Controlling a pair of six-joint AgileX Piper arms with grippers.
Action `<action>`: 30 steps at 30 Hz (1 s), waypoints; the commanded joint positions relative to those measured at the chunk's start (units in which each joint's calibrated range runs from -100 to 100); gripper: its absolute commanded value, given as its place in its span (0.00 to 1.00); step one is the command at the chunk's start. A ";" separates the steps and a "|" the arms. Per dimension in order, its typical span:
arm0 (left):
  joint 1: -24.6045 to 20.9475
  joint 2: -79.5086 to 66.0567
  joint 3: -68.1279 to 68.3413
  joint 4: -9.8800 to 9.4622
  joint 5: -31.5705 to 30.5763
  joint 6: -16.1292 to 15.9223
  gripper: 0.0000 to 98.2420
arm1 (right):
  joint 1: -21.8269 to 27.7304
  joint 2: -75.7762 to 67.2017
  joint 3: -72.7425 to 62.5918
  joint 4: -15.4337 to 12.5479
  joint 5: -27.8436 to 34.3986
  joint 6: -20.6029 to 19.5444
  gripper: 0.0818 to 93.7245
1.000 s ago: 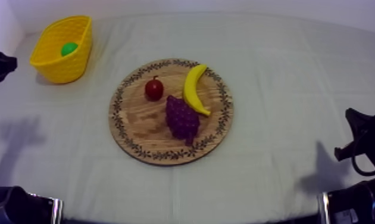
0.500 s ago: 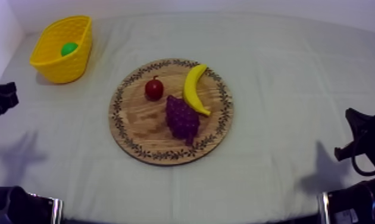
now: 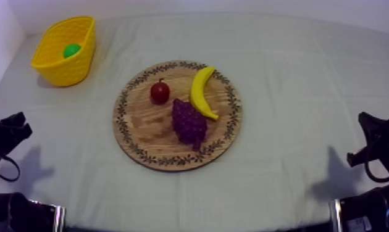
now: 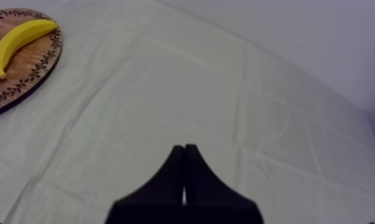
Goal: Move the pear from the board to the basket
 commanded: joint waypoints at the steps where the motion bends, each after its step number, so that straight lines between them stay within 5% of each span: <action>1: -0.06 -1.38 2.24 -0.50 -0.52 0.40 0.12 | -0.02 -0.03 -0.02 -0.01 0.02 0.00 0.00; 19: 3.35 -14.91 7.30 -6.25 0.92 8.19 0.00 | -0.02 -0.03 -0.02 -0.01 0.02 -0.01 0.00; 30: 5.01 -19.76 6.89 -7.58 4.67 11.89 0.00 | -0.02 -0.03 -0.02 -0.01 0.02 -0.05 0.00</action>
